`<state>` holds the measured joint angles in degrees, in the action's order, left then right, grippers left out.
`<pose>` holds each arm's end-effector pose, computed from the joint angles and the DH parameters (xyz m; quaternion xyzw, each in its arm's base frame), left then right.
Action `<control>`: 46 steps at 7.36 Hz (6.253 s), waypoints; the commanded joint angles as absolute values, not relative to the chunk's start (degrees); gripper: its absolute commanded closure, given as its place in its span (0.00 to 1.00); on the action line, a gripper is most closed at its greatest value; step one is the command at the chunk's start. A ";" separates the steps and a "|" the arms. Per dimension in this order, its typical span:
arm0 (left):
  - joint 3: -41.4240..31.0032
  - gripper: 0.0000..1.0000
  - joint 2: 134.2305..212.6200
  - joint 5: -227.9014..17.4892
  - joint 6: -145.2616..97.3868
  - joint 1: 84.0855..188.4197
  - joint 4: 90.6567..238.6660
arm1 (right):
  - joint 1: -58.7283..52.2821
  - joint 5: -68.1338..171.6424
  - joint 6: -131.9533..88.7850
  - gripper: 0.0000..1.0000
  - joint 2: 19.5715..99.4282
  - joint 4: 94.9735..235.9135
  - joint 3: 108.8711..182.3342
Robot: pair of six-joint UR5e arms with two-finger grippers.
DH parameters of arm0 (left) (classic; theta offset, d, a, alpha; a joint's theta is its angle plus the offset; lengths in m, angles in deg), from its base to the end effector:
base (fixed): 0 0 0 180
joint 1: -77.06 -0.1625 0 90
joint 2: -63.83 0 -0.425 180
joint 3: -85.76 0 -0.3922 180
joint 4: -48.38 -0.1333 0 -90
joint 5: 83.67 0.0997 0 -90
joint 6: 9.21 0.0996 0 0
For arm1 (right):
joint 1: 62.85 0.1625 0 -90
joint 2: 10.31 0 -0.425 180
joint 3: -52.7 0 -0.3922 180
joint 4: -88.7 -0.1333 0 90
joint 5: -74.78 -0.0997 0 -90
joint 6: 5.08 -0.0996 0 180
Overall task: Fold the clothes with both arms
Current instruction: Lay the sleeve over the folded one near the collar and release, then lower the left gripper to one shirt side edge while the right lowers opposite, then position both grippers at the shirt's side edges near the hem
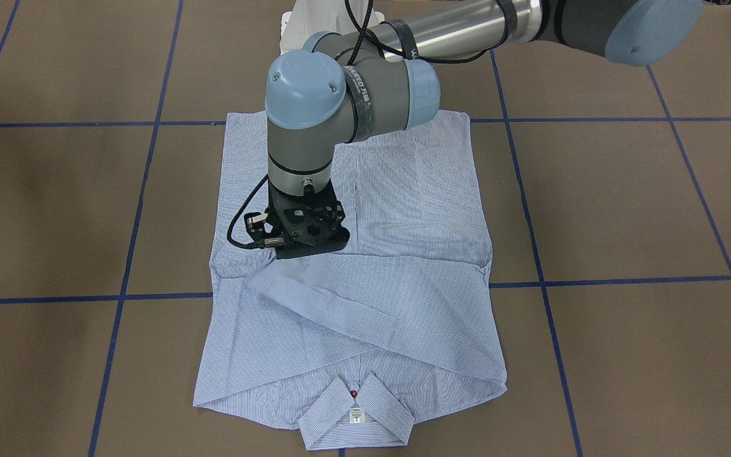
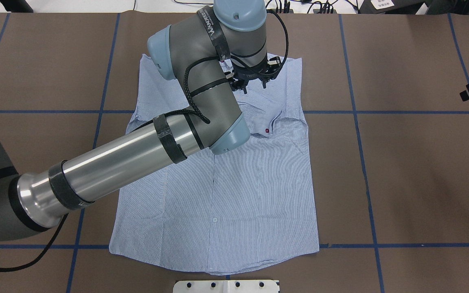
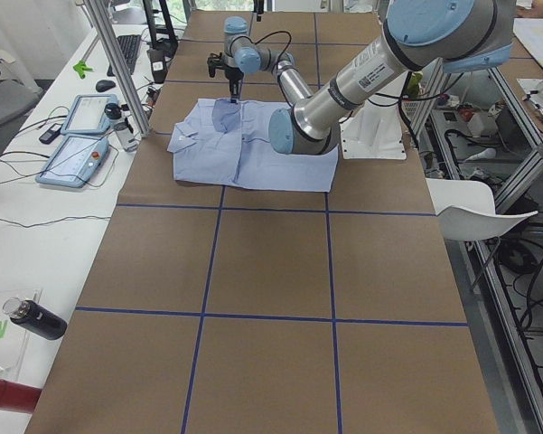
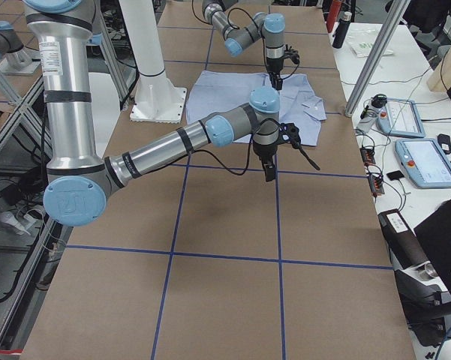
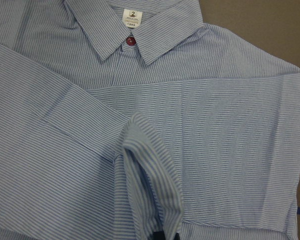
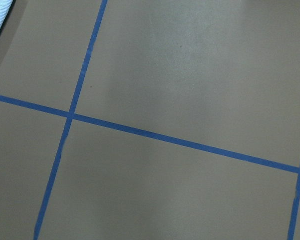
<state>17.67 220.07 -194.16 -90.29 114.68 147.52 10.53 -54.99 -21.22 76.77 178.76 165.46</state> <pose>0.5766 -0.5687 0.0351 0.0290 0.4694 -0.1403 0.8713 -0.0758 -0.4972 0.4429 0.1065 -0.3770 -0.0793 0.9166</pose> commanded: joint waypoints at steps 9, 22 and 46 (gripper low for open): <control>-26.96 0.00 182.78 -194.06 -83.56 112.65 148.05 | -27.55 -29.34 -81.39 0.00 72.40 168.76 177.30; -29.83 0.01 154.89 -182.46 -90.15 94.37 165.17 | -48.09 -12.94 -93.59 0.00 79.08 170.35 185.23; -33.24 1.00 152.60 -183.60 -96.13 90.15 164.66 | -56.33 -6.19 -101.48 0.14 81.36 170.26 185.23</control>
<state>-32.86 152.62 -183.60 -95.69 90.15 164.75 -53.81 -8.79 -99.33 80.96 170.27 185.22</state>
